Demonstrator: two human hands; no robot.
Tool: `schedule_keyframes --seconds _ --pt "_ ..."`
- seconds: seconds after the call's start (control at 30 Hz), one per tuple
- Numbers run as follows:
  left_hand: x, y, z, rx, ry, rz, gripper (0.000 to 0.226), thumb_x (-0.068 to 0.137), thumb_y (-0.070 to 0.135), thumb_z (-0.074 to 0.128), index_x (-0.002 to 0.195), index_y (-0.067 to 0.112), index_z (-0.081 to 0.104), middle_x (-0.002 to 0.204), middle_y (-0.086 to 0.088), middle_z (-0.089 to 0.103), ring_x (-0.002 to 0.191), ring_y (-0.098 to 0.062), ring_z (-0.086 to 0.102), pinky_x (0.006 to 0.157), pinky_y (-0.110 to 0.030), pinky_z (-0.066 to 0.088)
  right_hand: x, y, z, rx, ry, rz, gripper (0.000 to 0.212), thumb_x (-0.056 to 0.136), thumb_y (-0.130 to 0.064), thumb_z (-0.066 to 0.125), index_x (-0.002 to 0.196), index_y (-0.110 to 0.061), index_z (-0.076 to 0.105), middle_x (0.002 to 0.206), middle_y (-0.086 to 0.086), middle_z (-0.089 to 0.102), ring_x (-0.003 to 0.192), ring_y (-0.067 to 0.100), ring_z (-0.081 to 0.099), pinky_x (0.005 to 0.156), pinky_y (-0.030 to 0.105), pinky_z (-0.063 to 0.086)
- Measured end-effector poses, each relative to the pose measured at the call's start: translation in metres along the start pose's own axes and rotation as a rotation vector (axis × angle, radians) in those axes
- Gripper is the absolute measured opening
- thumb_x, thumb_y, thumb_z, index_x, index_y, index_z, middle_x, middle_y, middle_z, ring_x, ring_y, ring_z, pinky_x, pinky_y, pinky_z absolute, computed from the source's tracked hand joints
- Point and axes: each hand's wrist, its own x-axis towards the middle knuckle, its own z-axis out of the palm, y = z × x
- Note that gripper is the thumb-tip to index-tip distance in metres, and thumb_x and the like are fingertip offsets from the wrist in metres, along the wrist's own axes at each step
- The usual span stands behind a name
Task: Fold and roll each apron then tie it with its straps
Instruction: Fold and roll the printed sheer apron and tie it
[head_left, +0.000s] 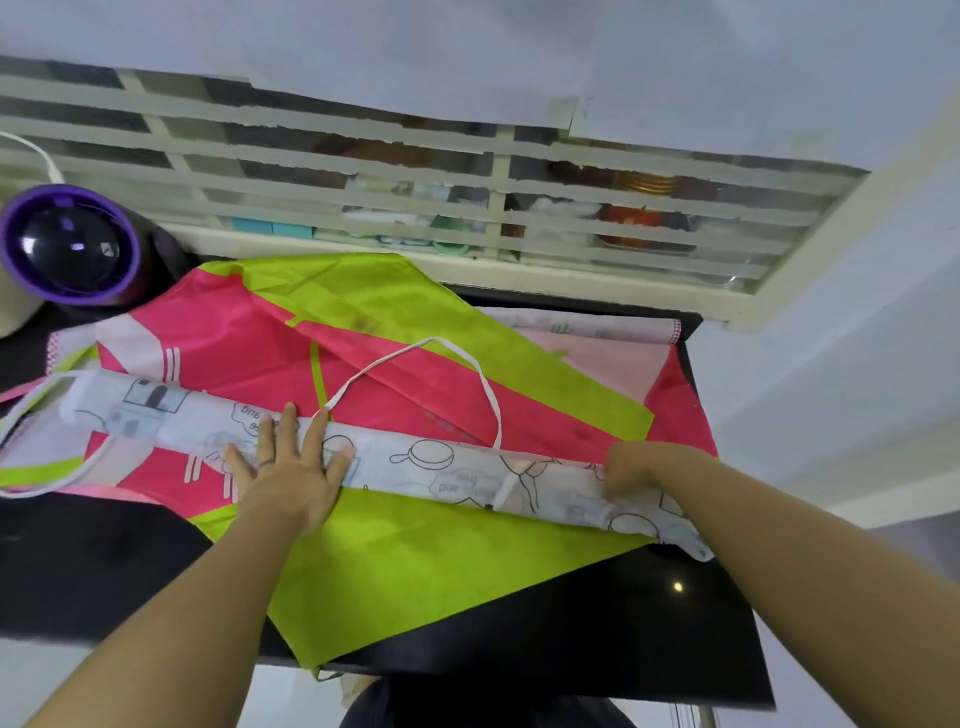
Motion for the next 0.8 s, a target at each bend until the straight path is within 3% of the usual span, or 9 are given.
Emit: schedule_keyframes --seconds 0.2,0.37,0.53,0.6,0.67,0.73,0.8 --pt "-0.001 0.002 0.002 -0.023 0.022 -0.018 0.065 0.092 0.064 0.006 0.149 0.038 -0.013 0.158 0.0 -0.024 0.145 -0.024 -0.021 0.111 -0.059 -0.013 -0.026 0.045 0.002 0.124 -0.076 -0.035 0.011 0.075 -0.019 0.065 0.068 -0.021 0.056 0.071 -0.003 0.056 0.066 0.015 0.052 0.062 0.027 0.042" --pt "-0.001 0.003 0.002 0.003 0.017 -0.035 0.066 0.092 0.065 0.005 0.149 0.038 -0.013 0.158 0.0 -0.024 0.145 -0.024 -0.021 0.111 -0.059 -0.013 -0.022 0.057 0.011 0.116 -0.064 0.113 0.016 0.082 -0.006 0.048 0.068 -0.014 0.051 0.073 0.003 0.053 0.065 0.017 0.048 0.057 0.024 0.039" --pt "0.0 0.003 0.001 0.017 -0.003 -0.049 0.066 0.092 0.064 0.003 0.149 0.037 -0.014 0.157 -0.001 -0.024 0.145 -0.024 -0.02 0.111 -0.06 -0.012 -0.012 0.059 0.02 0.023 0.065 0.17 0.028 0.097 -0.021 0.042 0.073 -0.01 0.052 0.074 0.002 0.048 0.063 0.014 0.043 0.064 0.024 0.039" --pt "0.0 0.003 0.002 0.014 -0.013 -0.067 0.065 0.092 0.064 0.004 0.149 0.037 -0.014 0.158 -0.001 -0.024 0.145 -0.025 -0.02 0.111 -0.06 -0.012 -0.018 0.069 0.025 0.195 0.254 0.148 0.023 0.092 -0.017 0.048 0.077 -0.004 0.059 0.074 0.005 0.049 0.065 0.016 0.044 0.056 0.022 0.036" --pt "0.001 0.008 0.002 -0.032 0.021 -0.088 0.062 0.096 0.058 0.009 0.15 0.035 -0.01 0.158 -0.004 -0.022 0.145 -0.026 -0.019 0.111 -0.059 -0.011 -0.027 0.082 0.037 0.601 0.475 0.121 0.012 0.085 -0.009 0.057 0.082 0.001 0.064 0.071 0.008 0.051 0.066 0.02 0.045 0.054 0.026 0.034" --pt "-0.002 0.019 0.004 -0.122 0.181 0.017 0.055 0.102 0.034 0.026 0.153 0.028 0.004 0.16 -0.009 -0.011 0.146 -0.03 -0.013 0.114 -0.056 -0.006 -0.038 0.086 0.054 0.998 0.625 0.113 0.004 0.083 -0.007 0.065 0.085 -0.004 0.064 0.077 0.01 0.059 0.069 0.022 0.052 0.059 0.028 0.039" --pt "-0.009 0.036 0.008 -0.18 0.315 0.219 0.064 0.094 0.0 0.04 0.152 0.02 0.022 0.16 -0.013 0.005 0.147 -0.035 0.001 0.117 -0.052 0.005 -0.04 0.083 0.074 1.237 0.722 0.132 0.011 0.083 -0.011 0.07 0.091 -0.008 0.064 0.084 0.009 0.064 0.077 0.023 0.059 0.065 0.029 0.045"
